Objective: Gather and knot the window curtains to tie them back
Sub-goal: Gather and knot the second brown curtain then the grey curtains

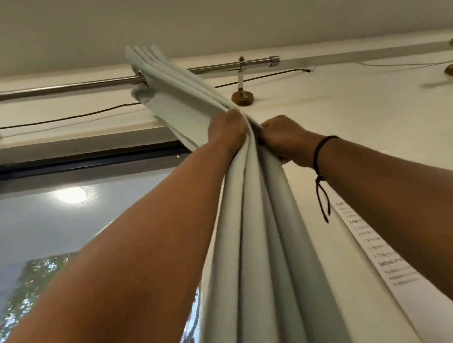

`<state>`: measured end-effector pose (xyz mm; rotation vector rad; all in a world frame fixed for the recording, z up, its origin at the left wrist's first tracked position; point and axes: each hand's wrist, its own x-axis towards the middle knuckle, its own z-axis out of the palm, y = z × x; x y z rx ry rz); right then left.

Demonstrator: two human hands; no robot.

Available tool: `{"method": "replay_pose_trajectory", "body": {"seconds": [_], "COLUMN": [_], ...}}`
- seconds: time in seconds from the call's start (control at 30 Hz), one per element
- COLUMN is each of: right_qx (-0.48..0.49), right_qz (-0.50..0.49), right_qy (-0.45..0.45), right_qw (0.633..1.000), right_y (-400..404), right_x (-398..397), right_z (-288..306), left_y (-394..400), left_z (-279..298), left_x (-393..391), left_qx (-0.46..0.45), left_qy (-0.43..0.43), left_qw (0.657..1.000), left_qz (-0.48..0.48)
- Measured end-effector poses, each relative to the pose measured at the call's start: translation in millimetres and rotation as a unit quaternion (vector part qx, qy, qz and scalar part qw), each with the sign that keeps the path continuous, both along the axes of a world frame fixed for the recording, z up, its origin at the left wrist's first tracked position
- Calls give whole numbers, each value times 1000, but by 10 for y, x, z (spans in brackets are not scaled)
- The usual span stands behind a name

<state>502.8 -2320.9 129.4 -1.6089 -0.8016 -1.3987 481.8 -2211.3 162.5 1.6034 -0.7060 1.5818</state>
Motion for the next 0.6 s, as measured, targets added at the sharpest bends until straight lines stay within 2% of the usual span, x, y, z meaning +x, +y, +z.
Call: {"method": "replay_pose_trajectory", "body": {"seconds": [0.1,0.13,0.23,0.33,0.43,0.6], "right_qx": [53,51,4,-15,16,19], "right_qz": [3,-6,-15,66,187,281], "right_qy": [6,5,2,-9,20,7], "right_qw": [999,999,1000,998,982,959], "right_y": [-378,-432,-205,285,648,1175], "right_x": [-21,-26,-78,-90,-93,43], "right_z": [-106,-153,-275,-345,-458,-619], "left_y": [-352,-366,-149,197,441,833], "left_z": [-180,-222,-350,-417,-580,-801], "left_x": [-61,-16,99,57,-37,-42], "left_qx": [50,62,46,4,14,-7], "left_qy": [-7,-3,30,62,117,57], "left_qw": [999,998,997,991,983,988], "left_qz": [-8,3,-57,-115,-142,-146]}}
